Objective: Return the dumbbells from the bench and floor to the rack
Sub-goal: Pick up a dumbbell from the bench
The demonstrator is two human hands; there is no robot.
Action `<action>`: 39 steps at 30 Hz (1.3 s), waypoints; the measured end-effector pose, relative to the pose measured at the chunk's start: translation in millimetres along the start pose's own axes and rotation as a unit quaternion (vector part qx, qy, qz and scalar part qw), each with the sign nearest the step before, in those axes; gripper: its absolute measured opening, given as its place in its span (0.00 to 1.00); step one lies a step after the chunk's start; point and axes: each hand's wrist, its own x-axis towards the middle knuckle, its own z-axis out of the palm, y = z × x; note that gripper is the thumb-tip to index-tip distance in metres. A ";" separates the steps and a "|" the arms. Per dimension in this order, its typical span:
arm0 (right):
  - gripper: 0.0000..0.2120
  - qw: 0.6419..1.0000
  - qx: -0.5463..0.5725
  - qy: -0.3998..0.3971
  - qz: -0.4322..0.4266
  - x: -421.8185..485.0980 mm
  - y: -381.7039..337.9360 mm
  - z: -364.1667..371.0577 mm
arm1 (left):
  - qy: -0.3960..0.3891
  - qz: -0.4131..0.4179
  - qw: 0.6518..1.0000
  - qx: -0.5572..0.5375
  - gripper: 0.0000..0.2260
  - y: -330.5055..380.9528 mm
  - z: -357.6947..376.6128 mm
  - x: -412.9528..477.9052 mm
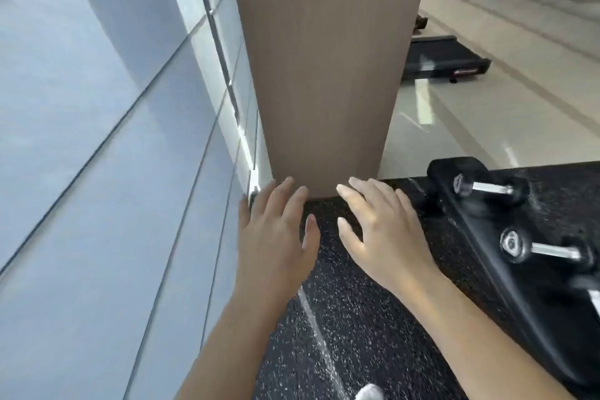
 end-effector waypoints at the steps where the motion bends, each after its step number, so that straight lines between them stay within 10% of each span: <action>1: 0.20 1.000 -0.007 -0.002 0.009 3.6 15.4 2.1 | -0.004 0.011 1.000 -0.012 0.15 8.0 13.2 9.0; 39: 0.20 0.872 -0.165 0.028 0.459 244.6 449.7 62.6 | -0.300 0.377 0.861 -0.166 0.17 238.1 456.6 396.7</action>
